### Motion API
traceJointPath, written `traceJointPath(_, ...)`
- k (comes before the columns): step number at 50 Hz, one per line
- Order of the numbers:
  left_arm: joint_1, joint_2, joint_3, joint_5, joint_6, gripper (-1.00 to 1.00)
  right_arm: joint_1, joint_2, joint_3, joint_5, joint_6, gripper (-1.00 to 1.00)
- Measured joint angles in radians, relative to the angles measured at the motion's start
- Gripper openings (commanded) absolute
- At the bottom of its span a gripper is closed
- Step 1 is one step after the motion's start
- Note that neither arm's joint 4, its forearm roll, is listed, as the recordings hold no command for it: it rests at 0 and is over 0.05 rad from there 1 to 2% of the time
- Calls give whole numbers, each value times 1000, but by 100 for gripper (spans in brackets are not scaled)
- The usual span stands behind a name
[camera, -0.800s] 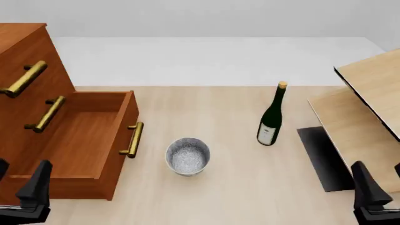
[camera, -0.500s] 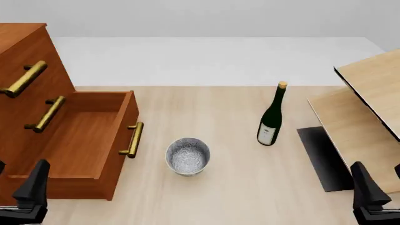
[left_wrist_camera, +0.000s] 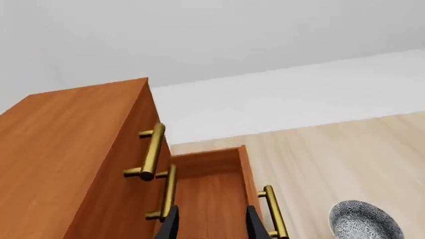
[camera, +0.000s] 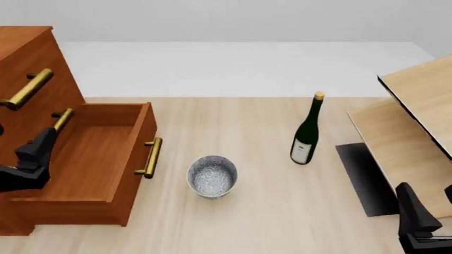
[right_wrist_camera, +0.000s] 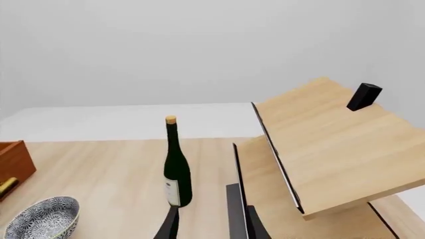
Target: Put the wine bottle in the bottom drawer of the cabinet.
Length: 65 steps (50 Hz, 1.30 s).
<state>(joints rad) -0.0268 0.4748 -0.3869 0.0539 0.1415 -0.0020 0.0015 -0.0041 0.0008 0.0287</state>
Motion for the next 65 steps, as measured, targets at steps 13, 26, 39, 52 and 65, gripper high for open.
traceJointPath(13, -63, 254, -266, 257, 34, 100, 7, 0, 0, 1, 2, 100)
traceJointPath(26, -83, 400, -399, 424, 76, 100, 11, 0, 0, 2, 4, 100)
traceJointPath(39, -106, 482, -440, 495, 79, 100, 13, 0, 0, 2, 8, 100)
traceJointPath(52, -191, 524, -431, 526, -5, 100, 13, 0, 0, 4, 13, 100)
traceJointPath(65, -245, 564, -371, 491, -76, 100, 17, -1, -1, 8, 12, 100)
